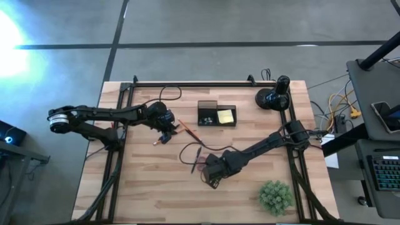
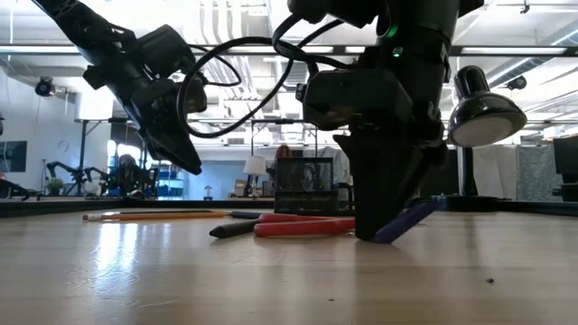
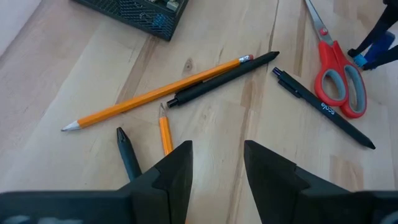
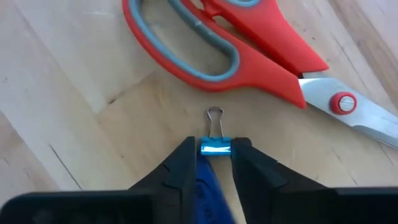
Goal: Pick and place office supplies into organizer
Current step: Put the blue binder clip into the desk organizer
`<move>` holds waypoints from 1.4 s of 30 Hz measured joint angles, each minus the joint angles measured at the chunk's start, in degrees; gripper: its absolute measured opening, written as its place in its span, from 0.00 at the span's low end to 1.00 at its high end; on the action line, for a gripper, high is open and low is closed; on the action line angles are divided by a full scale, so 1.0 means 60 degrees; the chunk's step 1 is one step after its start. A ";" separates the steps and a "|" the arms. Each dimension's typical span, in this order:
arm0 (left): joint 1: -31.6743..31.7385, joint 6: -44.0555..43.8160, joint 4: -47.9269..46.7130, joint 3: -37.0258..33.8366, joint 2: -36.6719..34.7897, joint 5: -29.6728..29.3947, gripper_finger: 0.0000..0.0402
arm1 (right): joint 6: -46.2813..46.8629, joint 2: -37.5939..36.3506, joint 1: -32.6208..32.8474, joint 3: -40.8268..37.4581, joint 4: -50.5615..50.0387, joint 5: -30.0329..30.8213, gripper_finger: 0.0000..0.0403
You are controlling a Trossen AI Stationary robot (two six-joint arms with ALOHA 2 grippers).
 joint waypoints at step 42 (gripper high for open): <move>-0.0002 -0.0089 -0.0069 0.0011 0.0002 -0.0018 0.32 | -0.1982 -0.0543 -0.5722 0.0627 -0.0083 0.0894 0.22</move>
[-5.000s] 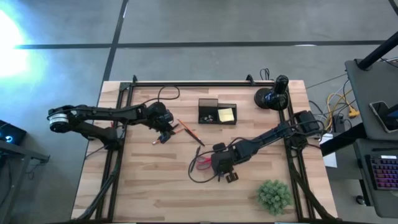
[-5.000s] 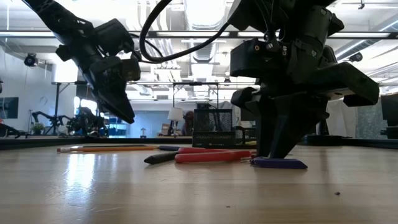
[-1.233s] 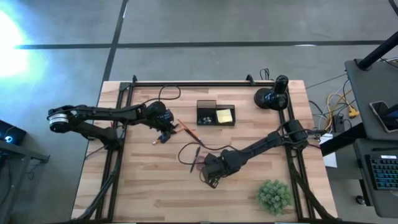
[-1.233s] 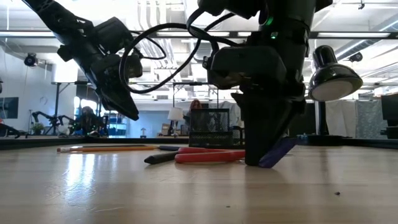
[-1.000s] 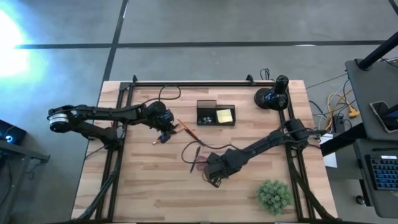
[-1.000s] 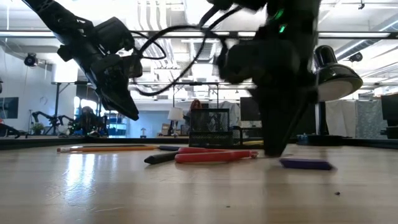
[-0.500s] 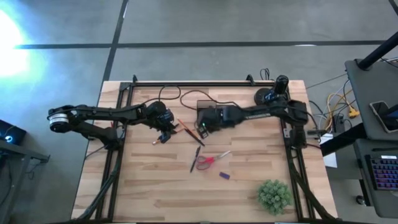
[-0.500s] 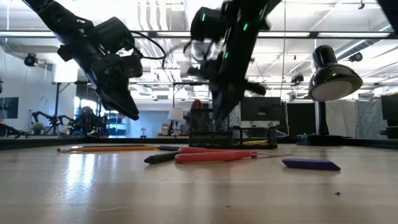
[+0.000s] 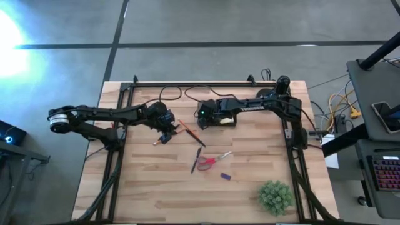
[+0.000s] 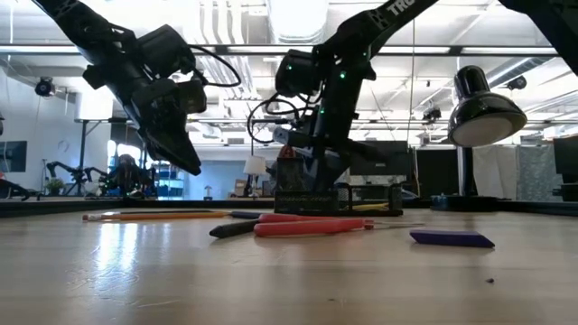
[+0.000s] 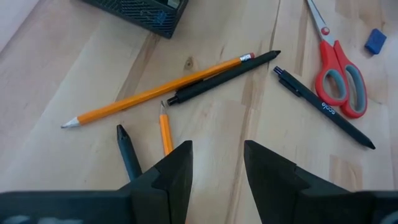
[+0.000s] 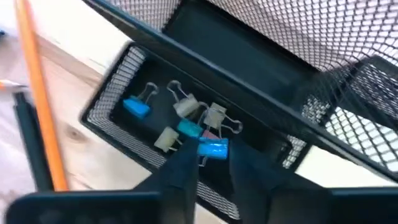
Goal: Pick and place office supplies into organizer
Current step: Put the blue binder clip into the desk organizer
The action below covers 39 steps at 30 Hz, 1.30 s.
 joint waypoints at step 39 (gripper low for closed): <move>0.0001 -0.0007 0.0006 -0.0015 -0.0002 -0.0015 0.32 | 0.1005 -0.0233 0.0718 0.0393 -0.1048 0.1163 0.50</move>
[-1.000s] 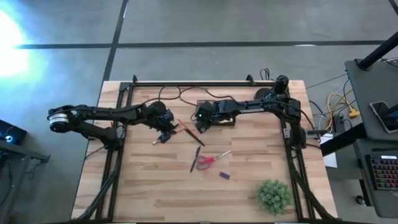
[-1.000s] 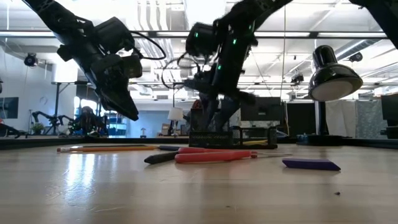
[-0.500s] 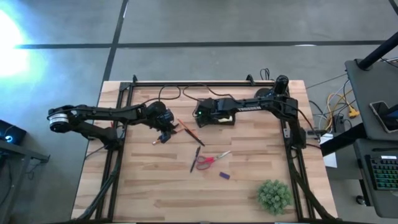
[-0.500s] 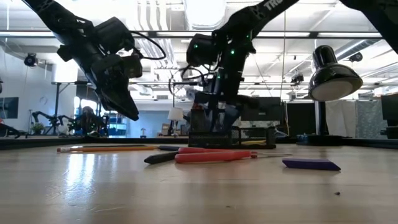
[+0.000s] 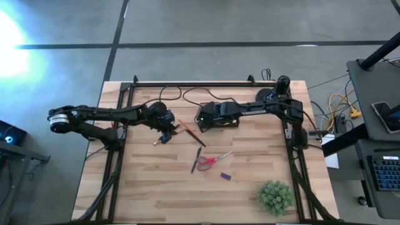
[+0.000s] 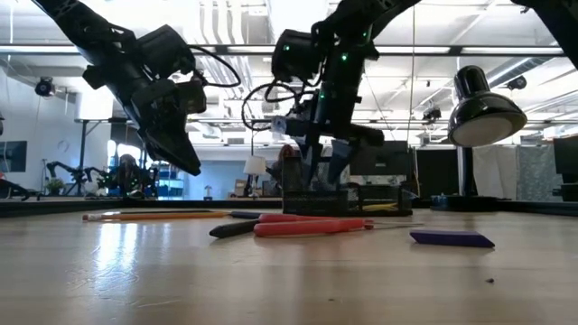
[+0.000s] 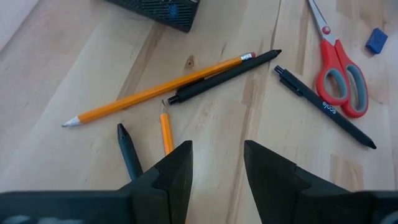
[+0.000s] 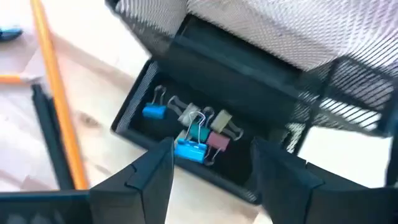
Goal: Pick and place office supplies into organizer
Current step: Put the blue binder clip into the desk organizer
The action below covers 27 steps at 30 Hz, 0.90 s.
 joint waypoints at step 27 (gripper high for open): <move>0.0002 0.0007 0.0089 -0.0004 0.0002 -0.0004 0.32 | -1.0352 -0.1005 0.1413 -0.0385 -0.0549 0.1479 0.50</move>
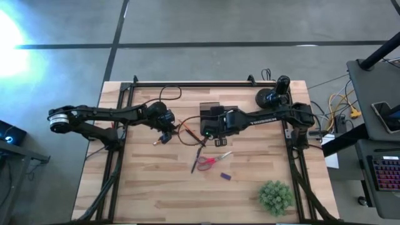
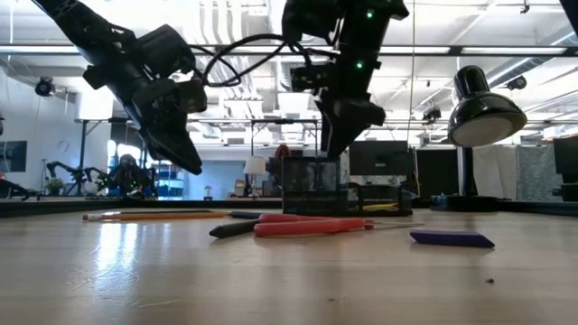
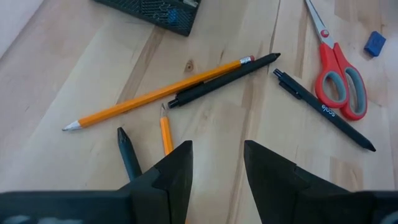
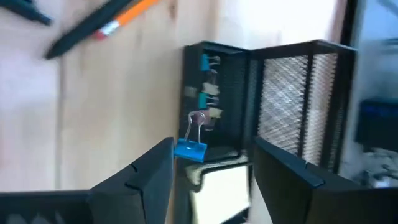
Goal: Pick and place office supplies into organizer
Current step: Put the blue binder clip into the desk organizer
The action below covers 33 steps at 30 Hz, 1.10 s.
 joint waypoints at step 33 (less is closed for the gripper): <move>0.0001 0.0007 0.0015 -0.0025 -0.0002 -0.0424 0.32 | 0.2682 0.0696 -0.1174 0.0950 -0.0286 0.1970 0.50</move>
